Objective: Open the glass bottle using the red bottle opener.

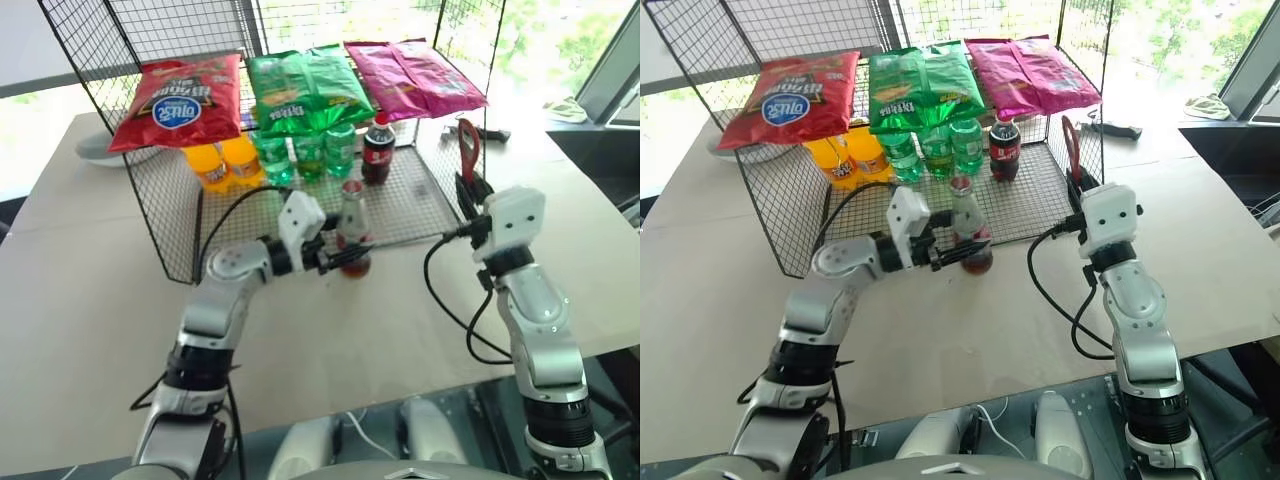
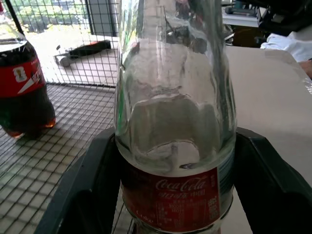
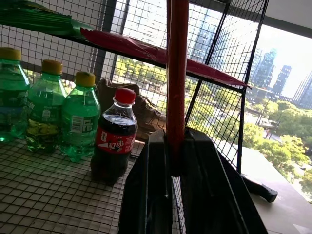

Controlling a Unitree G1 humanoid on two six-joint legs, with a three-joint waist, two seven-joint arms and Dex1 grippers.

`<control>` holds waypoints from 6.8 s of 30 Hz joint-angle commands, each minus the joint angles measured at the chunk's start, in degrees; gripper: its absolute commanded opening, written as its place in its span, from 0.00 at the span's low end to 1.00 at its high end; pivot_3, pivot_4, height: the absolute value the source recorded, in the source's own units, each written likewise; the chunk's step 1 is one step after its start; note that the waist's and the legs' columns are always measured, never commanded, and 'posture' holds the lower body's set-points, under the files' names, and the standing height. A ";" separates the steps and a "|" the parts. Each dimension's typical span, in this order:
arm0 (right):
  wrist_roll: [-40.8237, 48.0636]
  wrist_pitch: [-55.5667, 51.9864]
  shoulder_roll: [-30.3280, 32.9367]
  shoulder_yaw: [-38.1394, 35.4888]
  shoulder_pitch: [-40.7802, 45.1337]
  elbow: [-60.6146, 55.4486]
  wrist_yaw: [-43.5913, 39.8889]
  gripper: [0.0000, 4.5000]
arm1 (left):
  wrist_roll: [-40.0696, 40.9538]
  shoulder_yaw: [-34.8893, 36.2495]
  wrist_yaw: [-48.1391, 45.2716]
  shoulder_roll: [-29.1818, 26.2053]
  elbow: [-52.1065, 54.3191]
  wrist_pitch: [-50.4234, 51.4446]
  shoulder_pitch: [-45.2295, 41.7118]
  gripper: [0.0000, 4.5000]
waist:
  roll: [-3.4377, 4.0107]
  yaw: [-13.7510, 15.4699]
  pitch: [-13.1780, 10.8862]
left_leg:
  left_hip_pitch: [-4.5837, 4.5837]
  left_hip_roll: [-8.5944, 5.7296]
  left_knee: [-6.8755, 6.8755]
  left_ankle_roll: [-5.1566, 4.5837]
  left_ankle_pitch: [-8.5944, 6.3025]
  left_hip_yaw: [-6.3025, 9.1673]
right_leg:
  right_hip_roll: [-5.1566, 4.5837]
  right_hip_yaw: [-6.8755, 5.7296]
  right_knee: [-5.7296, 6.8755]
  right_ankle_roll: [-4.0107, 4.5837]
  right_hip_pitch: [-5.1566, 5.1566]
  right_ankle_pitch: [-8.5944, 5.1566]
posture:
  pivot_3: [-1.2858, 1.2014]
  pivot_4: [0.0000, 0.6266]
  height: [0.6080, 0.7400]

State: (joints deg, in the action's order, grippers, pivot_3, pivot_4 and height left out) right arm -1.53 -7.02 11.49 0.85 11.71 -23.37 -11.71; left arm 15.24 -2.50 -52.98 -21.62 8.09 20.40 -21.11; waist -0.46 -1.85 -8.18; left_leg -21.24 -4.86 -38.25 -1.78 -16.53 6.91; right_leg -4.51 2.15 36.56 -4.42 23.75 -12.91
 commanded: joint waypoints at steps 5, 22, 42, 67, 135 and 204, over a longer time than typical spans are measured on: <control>1.11 2.04 0.68 -0.36 1.98 -0.29 -1.41 0.00 | 0.75 0.32 0.63 -1.09 4.28 -9.21 6.98 0.58 | -0.01 0.76 0.01 | 0.06 0.00 0.03 0.00 -0.01 -0.04 | -0.01 0.04 -0.02 0.01 0.00 0.00 | 0.52 0.24 1.00; 1.60 2.28 1.94 -0.53 2.92 0.31 -3.12 0.00 | -0.05 -2.28 2.64 -1.49 2.80 -14.59 8.10 0.69 | 0.00 1.00 0.01 | 0.16 0.03 0.09 -0.01 -0.01 -0.15 | 0.01 0.14 -0.01 0.01 -0.02 -0.01 | 0.52 0.24 1.00; 0.95 2.70 1.89 0.47 2.45 0.77 -3.09 0.00 | 5.96 0.19 4.22 1.02 3.51 -16.93 6.30 0.97 | 0.00 1.06 0.01 | 0.15 0.02 0.11 -0.01 -0.01 -0.14 | 0.01 0.13 -0.03 0.01 -0.02 -0.01 | 0.52 0.24 1.00; 0.42 3.19 2.61 0.46 3.45 1.51 -4.01 0.00 | 6.44 -1.95 4.32 3.84 2.67 -18.63 4.76 0.97 | 0.00 1.10 0.01 | 0.15 0.02 0.13 -0.01 -0.01 -0.14 | 0.02 0.13 -0.06 0.01 -0.03 -0.01 | 0.52 0.24 1.00; -36.38 43.28 9.02 22.89 15.77 28.38 4.28 0.00 | 5.09 -2.88 7.15 4.02 -3.99 -21.30 4.19 0.34 | -0.08 0.96 0.11 | 0.70 0.15 0.17 0.02 0.00 -0.19 | 0.19 0.20 -0.11 0.02 -0.49 0.01 | 0.52 0.24 1.00; -37.22 48.32 19.91 15.20 29.41 29.63 3.18 0.00 | 6.39 -2.61 6.36 3.87 -4.45 -21.07 4.64 0.34 | -0.07 1.19 0.07 | 0.59 0.15 0.60 0.04 0.00 -0.09 | 0.19 0.16 -0.60 0.04 -0.45 0.01 | 0.52 0.24 1.00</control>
State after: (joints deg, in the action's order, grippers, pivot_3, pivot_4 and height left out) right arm -39.75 41.40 31.24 17.93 40.52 7.41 -9.59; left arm 22.78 -5.03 -46.58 -16.61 5.60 -2.69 -17.92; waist -0.53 -0.65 -8.12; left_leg -20.66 -4.71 -37.65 -1.75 -16.53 6.83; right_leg -4.32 2.31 35.95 -4.38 23.30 -12.89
